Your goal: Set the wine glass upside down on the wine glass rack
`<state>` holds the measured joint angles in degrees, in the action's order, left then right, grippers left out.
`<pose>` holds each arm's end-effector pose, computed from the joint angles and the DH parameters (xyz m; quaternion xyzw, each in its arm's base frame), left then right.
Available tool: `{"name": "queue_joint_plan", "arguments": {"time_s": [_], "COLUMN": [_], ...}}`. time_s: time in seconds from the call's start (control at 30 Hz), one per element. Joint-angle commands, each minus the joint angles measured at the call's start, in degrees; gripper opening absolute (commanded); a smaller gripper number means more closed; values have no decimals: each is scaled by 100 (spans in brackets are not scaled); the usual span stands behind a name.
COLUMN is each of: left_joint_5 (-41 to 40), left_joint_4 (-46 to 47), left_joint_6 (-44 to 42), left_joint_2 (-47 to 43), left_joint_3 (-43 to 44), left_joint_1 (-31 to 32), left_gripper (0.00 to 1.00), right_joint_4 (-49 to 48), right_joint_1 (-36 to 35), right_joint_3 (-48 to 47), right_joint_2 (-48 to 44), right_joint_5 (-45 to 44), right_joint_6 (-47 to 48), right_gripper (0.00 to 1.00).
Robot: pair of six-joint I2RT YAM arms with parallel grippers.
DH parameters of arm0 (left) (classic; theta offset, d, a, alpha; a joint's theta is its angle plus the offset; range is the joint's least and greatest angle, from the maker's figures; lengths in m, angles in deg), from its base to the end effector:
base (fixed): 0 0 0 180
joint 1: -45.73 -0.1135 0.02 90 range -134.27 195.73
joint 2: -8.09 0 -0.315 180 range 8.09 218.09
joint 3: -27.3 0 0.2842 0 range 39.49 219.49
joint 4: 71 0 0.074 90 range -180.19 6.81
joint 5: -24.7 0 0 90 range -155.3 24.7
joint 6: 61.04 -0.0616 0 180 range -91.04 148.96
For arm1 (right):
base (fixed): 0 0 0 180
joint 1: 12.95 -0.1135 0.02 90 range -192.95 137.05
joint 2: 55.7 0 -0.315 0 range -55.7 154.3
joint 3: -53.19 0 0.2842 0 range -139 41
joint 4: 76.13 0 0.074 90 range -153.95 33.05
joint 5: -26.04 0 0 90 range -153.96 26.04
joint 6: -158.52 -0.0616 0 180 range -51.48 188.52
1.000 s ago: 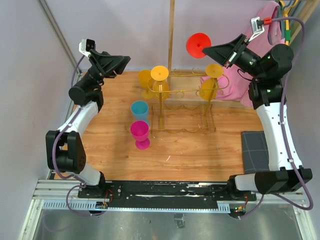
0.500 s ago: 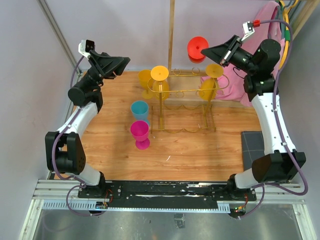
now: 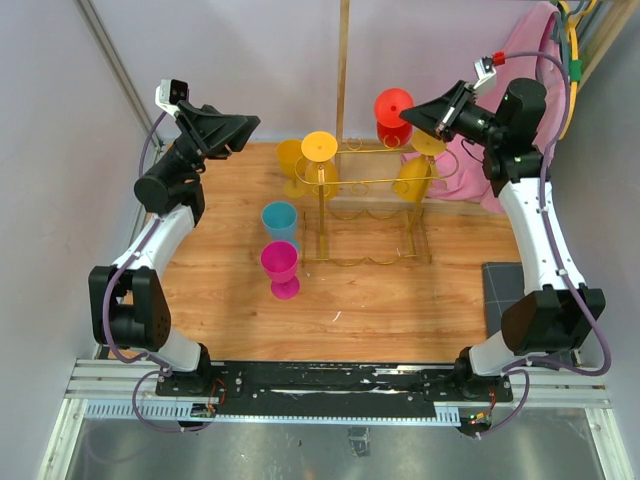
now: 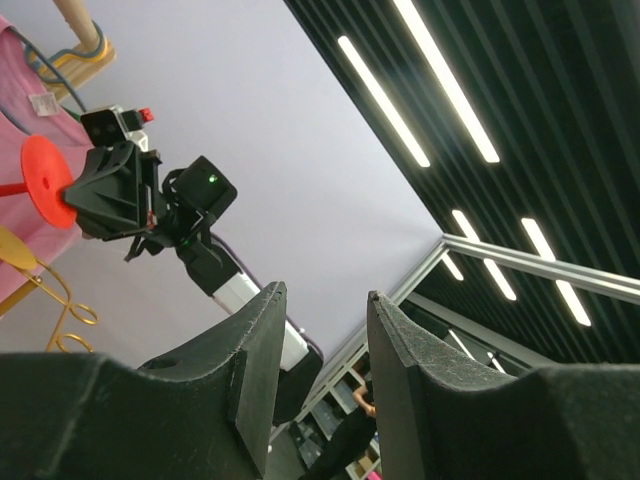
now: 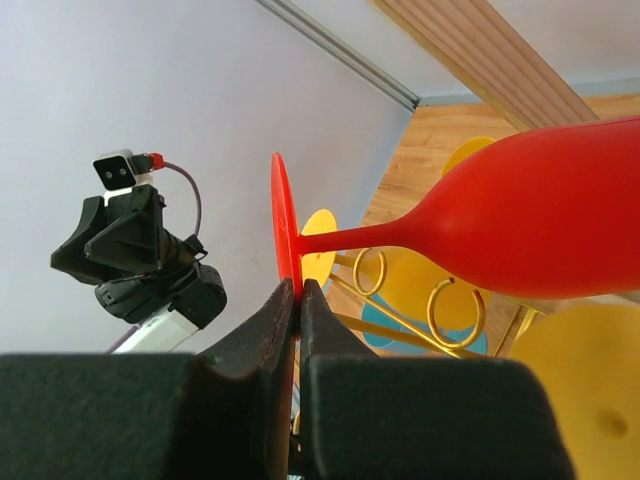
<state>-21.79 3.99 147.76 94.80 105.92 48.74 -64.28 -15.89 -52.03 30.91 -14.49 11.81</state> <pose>0.3272 -0.0597 0.4971 0.0355 0.4064 -0.8312 0.3776 0.3810 0.0665 0.5321 -0.0062 0.6795 0.5788 0.4508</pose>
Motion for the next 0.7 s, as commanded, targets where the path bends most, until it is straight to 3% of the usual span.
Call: {"name": "queue_joint_plan", "arguments": {"time_s": [0.0, 0.67], "left_joint_5": [81, 61], "left_joint_4": [1258, 1258], "left_joint_6": [1062, 1027], "left_joint_2": [-192, -245], "left_joint_3": [121, 7], "left_joint_1": [-54, -54], "left_gripper": [43, 44], "right_joint_4": [245, 928], "right_joint_1": [109, 109], "right_joint_3": [-164, 51], "right_joint_2": [55, 88], "right_joint_5": [124, 181], "right_joint_6": [117, 332], "right_gripper": [1, 1]}}
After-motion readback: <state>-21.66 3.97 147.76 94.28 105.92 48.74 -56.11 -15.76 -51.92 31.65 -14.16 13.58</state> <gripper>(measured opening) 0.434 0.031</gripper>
